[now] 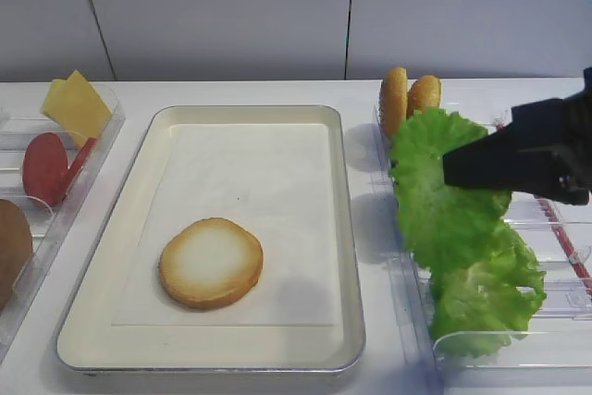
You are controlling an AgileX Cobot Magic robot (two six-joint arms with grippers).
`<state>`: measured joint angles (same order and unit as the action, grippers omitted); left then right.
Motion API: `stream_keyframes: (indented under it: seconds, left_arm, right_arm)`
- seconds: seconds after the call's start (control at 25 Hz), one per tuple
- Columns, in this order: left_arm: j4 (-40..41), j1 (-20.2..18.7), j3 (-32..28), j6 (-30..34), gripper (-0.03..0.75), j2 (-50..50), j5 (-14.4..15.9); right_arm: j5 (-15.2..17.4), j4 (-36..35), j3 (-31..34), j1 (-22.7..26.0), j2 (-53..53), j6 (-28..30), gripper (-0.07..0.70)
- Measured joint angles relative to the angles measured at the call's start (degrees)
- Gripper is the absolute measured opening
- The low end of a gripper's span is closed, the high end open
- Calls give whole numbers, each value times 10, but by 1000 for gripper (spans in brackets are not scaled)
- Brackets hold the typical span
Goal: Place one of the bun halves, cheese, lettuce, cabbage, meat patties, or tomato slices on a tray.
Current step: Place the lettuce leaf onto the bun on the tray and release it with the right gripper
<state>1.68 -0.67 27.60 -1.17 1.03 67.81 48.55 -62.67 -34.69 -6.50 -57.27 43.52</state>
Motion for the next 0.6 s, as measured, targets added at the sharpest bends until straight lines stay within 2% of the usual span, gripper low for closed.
stream_keyframes:
  seconds: [0.12, 0.32, 0.44, 0.6]
  left_arm:
    - [0, 0, 0, 0, 556, 0, 0]
    - [0, 0, 0, 0, 556, 0, 0]
    - [0, 0, 0, 0, 556, 0, 0]
    - [0, 0, 0, 0, 556, 0, 0]
  right_arm:
    - [2, -6, -26, -29, -7, 0, 53]
    - [-4, -29, -74, -113, -65, 0, 53]
    - [-30, -47, -108, -176, -116, 0, 53]
    - [-91, -55, -159, -264, -193, 0, 53]
